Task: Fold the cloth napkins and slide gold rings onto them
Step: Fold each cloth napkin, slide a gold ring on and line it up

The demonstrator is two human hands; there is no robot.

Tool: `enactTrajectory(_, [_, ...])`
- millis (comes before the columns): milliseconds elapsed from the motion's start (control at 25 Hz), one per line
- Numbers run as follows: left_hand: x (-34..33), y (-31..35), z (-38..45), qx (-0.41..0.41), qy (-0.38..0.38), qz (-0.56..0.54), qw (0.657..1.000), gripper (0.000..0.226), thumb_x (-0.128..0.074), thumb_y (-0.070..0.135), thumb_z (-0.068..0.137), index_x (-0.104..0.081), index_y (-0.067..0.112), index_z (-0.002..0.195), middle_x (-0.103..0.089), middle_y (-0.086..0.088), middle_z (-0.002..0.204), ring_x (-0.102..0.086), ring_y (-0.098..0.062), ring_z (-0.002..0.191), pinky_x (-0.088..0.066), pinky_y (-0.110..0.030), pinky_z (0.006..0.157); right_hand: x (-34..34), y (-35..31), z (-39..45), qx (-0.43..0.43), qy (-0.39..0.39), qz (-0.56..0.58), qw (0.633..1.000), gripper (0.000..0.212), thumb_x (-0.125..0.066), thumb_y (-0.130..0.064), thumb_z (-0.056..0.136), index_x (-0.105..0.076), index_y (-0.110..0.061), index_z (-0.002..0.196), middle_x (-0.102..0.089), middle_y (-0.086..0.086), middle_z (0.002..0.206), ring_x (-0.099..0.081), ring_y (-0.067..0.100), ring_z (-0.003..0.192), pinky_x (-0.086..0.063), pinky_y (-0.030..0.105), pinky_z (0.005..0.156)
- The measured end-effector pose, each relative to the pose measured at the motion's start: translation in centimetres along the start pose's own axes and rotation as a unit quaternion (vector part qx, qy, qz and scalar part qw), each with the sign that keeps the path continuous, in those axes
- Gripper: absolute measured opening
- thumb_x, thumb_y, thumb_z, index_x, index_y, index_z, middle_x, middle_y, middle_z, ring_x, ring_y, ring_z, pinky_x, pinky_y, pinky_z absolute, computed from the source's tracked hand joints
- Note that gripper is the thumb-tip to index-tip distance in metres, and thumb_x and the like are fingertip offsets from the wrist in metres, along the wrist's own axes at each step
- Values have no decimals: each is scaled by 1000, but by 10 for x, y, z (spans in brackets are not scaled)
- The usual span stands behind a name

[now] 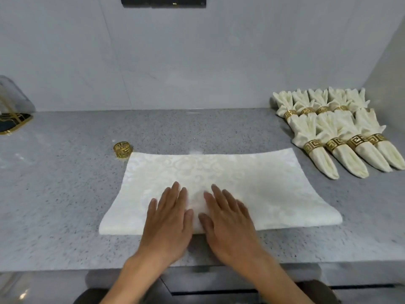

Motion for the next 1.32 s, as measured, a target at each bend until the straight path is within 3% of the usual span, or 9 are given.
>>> enactTrajectory(120, [-5, -41, -13, 47, -9, 50, 998, 61, 4, 52, 96, 14, 35, 154, 25, 8, 160, 23, -13, 147, 12, -37, 121, -7, 54, -16, -63, -65, -46, 995, 63, -3, -60, 99, 11, -34, 155, 25, -9, 159, 19, 18, 149, 11, 41, 121])
enactTrajectory(360, [-7, -55, -25, 100, -30, 28, 994, 60, -3, 54, 99, 17, 38, 152, 27, 6, 160, 27, -18, 146, 14, -41, 120, 34, 165, -58, -211, -92, -139, 963, 76, 9, -61, 87, 4, -30, 157, 6, 0, 165, 5, 21, 152, -3, 44, 123])
enactTrajectory(520, [-4, -53, -26, 90, -20, 28, 995, 62, 1, 56, 97, 19, 35, 152, 30, 3, 158, 32, -19, 144, 15, -44, 119, 36, 70, -22, -73, 91, -78, 990, 69, -1, -48, 99, -22, -15, 156, -13, 8, 163, -11, 24, 151, -3, 35, 122])
enactTrajectory(640, [-1, -54, -31, 83, -23, -38, 996, 69, 3, 65, 91, 15, 38, 153, 30, 7, 158, 33, -14, 143, 16, -41, 119, -11, -7, -1, 45, 12, -18, 999, 68, -1, -54, 96, -11, -26, 157, 0, -4, 163, -4, 17, 151, 3, 27, 120])
enactTrajectory(760, [30, -73, -9, 140, 78, -137, 978, 64, -21, 64, 98, -12, 37, 155, -3, 6, 164, 1, -17, 150, -6, -44, 119, -37, -15, 5, 57, -4, -70, 996, 55, -26, -48, 100, -45, -24, 146, -40, 5, 154, -42, 28, 140, -20, 39, 114])
enactTrajectory(840, [52, -89, 27, 182, 152, -67, 969, 52, -39, 49, 99, -35, 25, 145, -37, -2, 149, -28, -27, 137, -24, -48, 108, -42, -8, 4, 50, 4, -84, 995, 51, -31, -46, 101, -49, -24, 143, -48, 5, 149, -47, 27, 135, -22, 41, 109])
enactTrajectory(1040, [55, -127, 92, 318, 97, -146, 931, 26, -63, 24, 68, -63, 14, 92, -62, -4, 97, -57, -29, 101, -42, -42, 92, -44, -12, 5, 67, 13, -99, 993, 52, -28, -48, 102, -48, -27, 145, -45, 2, 151, -45, 24, 137, -23, 40, 107])
enactTrajectory(1200, [53, -119, 88, 256, 168, -259, 916, 13, -64, 13, 71, -53, 20, 69, -56, 6, 71, -52, -19, 72, -41, -31, 67, -41, -11, 4, 72, 18, -81, 994, 54, -25, -52, 102, -46, -28, 145, -42, 0, 153, -41, 23, 140, -21, 38, 110])
enactTrajectory(1320, [60, -104, 68, 171, 203, -400, 878, 16, -70, 6, 78, -61, 19, 78, -66, 7, 73, -62, -16, 67, -49, -29, 61, -32, -10, 6, 61, 4, 35, 998, 60, -28, -64, 94, -39, -37, 146, -27, -16, 157, -22, 7, 147, -9, 26, 119])
Point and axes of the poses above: each hand's wrist, its own z-axis towards the middle knuckle, its own x-axis out of the back of the hand, y = z × x, the point moved 5 cm from there along z, towards the middle knuckle
